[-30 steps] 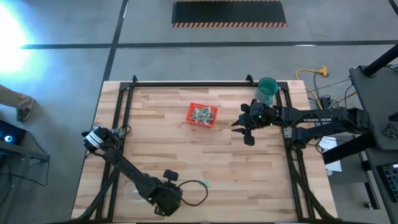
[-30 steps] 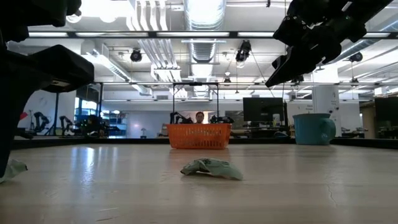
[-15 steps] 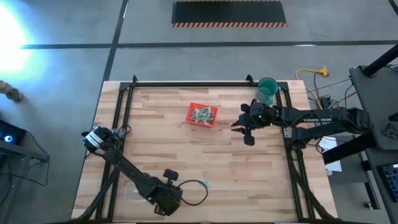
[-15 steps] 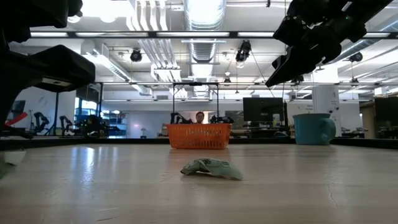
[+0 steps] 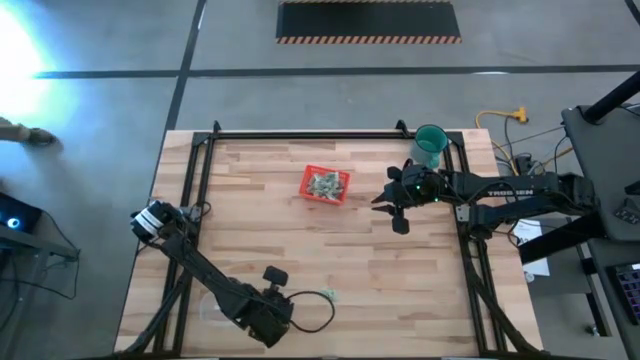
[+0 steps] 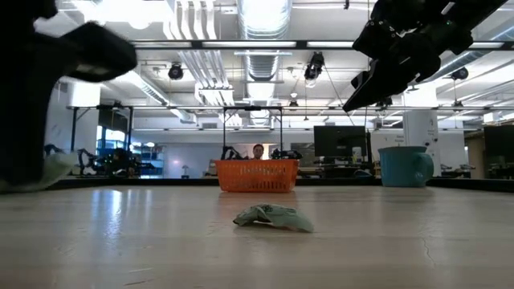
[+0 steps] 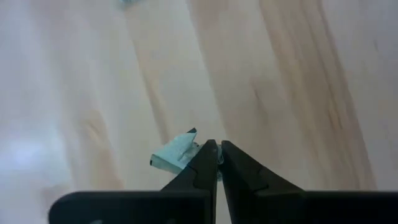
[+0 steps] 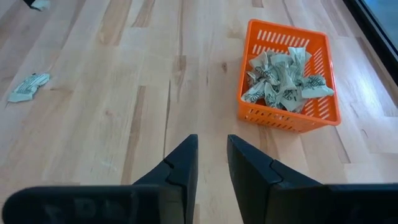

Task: Pick and place items into bin
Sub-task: Put the stevia packet into the orange bin

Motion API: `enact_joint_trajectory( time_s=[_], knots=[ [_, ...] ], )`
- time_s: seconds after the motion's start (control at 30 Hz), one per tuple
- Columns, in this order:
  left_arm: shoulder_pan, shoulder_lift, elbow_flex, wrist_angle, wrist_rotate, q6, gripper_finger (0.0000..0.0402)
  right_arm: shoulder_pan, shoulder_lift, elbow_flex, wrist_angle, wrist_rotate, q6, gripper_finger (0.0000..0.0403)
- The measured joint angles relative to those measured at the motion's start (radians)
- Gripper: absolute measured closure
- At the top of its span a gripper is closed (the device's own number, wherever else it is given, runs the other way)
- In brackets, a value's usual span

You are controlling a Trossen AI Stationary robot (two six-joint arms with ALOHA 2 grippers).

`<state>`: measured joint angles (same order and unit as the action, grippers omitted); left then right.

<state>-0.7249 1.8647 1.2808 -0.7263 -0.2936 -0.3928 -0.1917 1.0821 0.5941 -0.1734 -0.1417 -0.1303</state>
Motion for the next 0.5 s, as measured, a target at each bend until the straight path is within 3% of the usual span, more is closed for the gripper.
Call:
enact_joint_trajectory(
  time_s=[0.17,0.5],
  knots=[
    [0.021,-0.002,0.049,-0.017,-0.087,0.147,0.0401,0.0,0.0,0.0,0.0,0.001,0.0,0.033],
    [0.191,-0.003,0.063,-0.016,-0.122,0.428,0.0401,0.0,0.0,0.0,0.0,0.002,0.0,0.0321]
  ],
)
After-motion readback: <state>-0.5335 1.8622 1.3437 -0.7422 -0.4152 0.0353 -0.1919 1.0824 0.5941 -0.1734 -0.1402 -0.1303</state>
